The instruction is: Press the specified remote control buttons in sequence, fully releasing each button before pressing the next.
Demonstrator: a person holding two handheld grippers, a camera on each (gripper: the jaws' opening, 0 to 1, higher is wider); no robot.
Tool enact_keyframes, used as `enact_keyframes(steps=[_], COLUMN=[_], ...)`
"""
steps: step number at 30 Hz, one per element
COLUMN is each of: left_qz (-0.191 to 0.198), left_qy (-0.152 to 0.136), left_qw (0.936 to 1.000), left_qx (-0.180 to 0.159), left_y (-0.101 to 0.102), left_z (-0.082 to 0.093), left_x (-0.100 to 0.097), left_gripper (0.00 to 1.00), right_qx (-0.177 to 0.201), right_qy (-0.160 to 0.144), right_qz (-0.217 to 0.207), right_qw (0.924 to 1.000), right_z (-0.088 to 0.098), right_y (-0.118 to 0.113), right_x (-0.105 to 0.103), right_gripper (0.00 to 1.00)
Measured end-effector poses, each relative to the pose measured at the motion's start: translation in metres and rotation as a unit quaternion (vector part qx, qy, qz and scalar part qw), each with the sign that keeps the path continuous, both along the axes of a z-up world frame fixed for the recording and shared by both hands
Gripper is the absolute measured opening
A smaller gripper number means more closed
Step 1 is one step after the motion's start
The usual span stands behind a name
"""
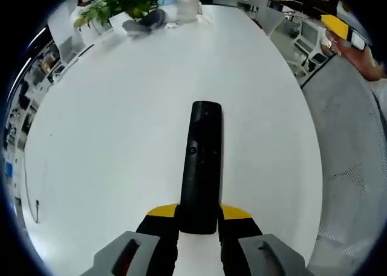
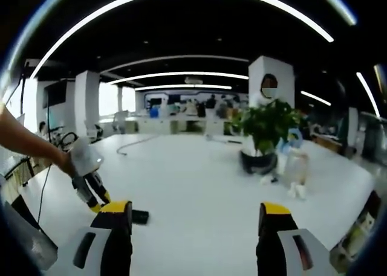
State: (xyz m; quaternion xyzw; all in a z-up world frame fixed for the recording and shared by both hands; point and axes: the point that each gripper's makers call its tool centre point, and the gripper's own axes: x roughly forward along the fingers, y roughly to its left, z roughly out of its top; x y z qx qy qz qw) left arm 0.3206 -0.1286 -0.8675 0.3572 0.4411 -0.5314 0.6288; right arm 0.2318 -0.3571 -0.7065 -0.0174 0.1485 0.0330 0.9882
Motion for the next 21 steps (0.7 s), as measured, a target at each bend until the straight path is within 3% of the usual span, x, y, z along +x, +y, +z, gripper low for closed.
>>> enact_keyframes(steps=[7,21], left_qz=[0.017,0.012], left_qy=[0.006,0.006], left_qw=[0.9998,0.9999], left_qx=[0.005,0.004], left_y=[0.000,-0.004], left_z=[0.001,-0.001], left_x=[0.010,0.031], left_gripper=[0.24,0.24], right_qx=[0.006,0.002], right_qy=[-0.006,0.000], right_qz=[0.007,0.013], right_qw=[0.9999,0.9999], right_z=[0.002,0.000], right_y=[0.003,0.005], right_x=[0.000,0.001], right_gripper=[0.84,0.83])
